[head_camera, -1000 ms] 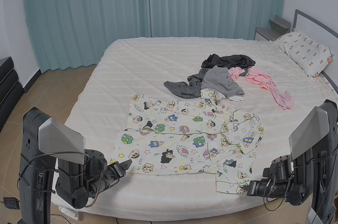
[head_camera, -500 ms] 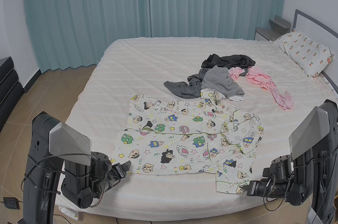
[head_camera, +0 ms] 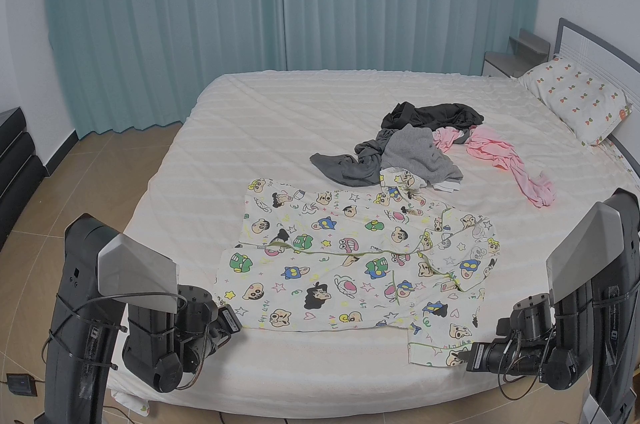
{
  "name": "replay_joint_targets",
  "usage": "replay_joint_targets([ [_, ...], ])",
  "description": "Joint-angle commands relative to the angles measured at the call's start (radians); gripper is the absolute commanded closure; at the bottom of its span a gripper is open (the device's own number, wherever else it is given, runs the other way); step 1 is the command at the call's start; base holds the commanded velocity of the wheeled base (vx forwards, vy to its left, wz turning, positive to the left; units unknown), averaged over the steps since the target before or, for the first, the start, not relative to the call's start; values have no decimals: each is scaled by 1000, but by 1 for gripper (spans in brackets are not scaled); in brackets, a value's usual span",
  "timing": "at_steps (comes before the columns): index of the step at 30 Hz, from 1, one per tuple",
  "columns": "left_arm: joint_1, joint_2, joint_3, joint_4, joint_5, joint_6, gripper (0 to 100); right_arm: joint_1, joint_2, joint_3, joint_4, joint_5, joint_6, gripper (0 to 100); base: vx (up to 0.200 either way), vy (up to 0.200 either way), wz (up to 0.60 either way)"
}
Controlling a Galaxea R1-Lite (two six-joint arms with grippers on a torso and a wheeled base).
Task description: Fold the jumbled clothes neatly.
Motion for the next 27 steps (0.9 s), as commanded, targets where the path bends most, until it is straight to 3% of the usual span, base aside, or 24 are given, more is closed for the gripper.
replay_joint_targets([
  [1, -6, 0, 9, 0, 15, 6, 100, 1, 0, 18, -9, 0, 0, 100, 0, 0, 0],
  [5, -5, -1, 31, -1, 46, 8, 100, -1, -2, 18, -9, -1, -3, 100, 0, 0, 0],
  [19, 7, -7, 89, -10, 37, 59, 100, -10, -23, 18, 4, 0, -20, 100, 0, 0, 0],
  [20, 9, -6, 91, -12, 37, 65, 0, -10, -23, 18, 4, 0, -18, 100, 0, 0, 0],
  [24, 15, -7, 88, -14, 9, 68, 0, -7, -23, 18, 4, 0, -15, 100, 0, 0, 0],
  [27, 47, -12, 89, -12, -98, 79, 0, -5, -23, 18, 5, 0, -14, 100, 0, 0, 0],
])
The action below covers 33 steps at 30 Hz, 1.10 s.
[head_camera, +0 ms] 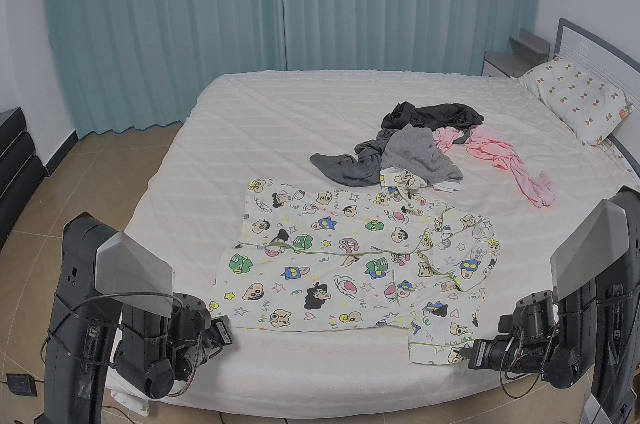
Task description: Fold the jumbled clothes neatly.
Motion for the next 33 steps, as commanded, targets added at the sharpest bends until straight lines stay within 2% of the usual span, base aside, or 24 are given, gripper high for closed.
replay_joint_targets([
  [1, 48, -8, 0, 2, -120, 30, 0, 4, 0, 18, -1, 0, 5, 100, 0, 0, 0],
  [6, 62, -1, -39, 3, -187, 55, 0, 3, -2, 18, -1, 0, 5, 100, 0, 0, 0],
  [9, 62, 1, -53, 5, -190, 55, 0, 4, -2, 18, -1, 0, 2, 100, 0, 0, 0],
  [14, 48, -4, -105, 80, -196, 57, 0, 6, -3, 18, -1, 0, 5, 100, 0, 0, 0],
  [15, 48, -5, -109, 98, -198, 57, 100, 6, -3, 18, -1, 0, 5, 100, 0, 0, 0],
  [24, 47, -8, -102, 104, -190, 55, 100, 3, -10, 18, 12, 0, -6, 100, 0, 0, 0],
  [33, 47, -31, -42, 100, -183, 57, 100, -2, -79, 18, 108, 17, -9, 100, 0, 0, 0],
])
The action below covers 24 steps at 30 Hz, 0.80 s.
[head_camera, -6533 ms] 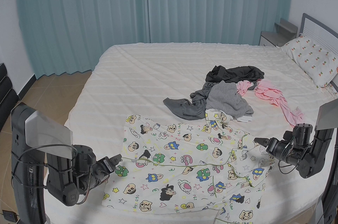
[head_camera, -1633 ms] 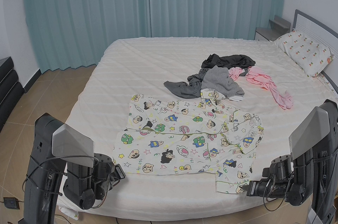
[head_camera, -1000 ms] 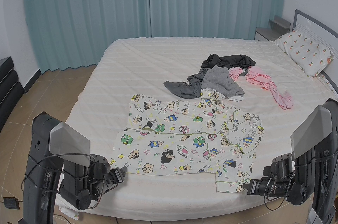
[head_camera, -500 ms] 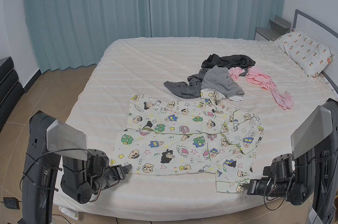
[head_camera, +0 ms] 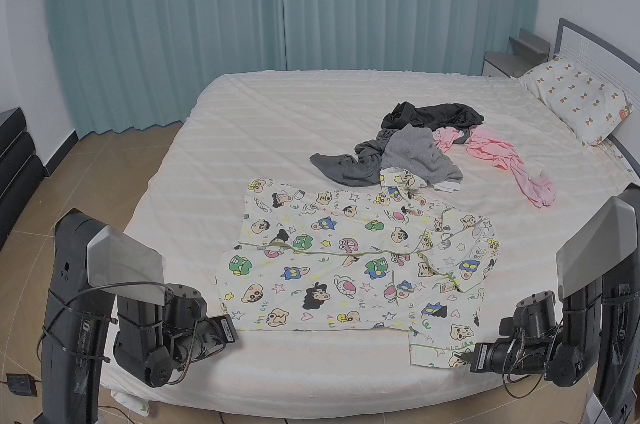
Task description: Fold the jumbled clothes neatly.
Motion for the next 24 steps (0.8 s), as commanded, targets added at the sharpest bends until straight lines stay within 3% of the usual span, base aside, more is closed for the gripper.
replay_joint_targets([
  [1, -1, -21, 32, -2, 1, 0, 100, -1, -30, 18, 14, 3, -4, 100, 0, 0, 0],
  [9, -15, -29, 173, -125, -2, 4, 100, -14, -60, 18, 96, 5, -47, 100, 0, 0, 0],
  [24, -70, -87, 371, -125, -8, 21, 100, -12, -79, 18, 227, 6, -113, 100, 0, 0, 0],
])
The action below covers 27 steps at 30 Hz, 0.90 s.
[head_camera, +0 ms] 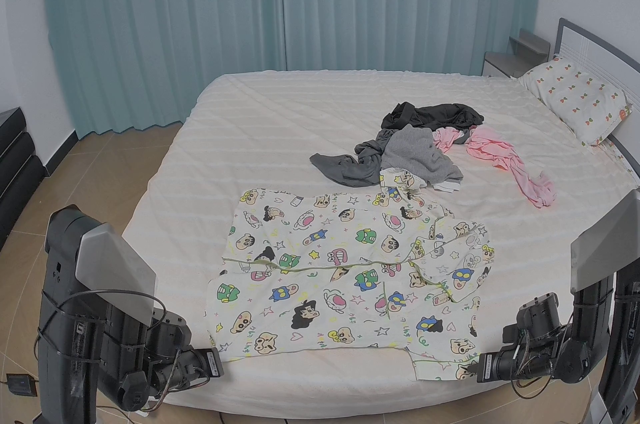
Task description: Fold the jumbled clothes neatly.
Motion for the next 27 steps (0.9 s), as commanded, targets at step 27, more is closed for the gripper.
replay_joint_targets([
  [27, -41, -130, 68, 158, 4, 35, 100, 6, -87, 18, 285, 51, -132, 100, 0, 0, 0],
])
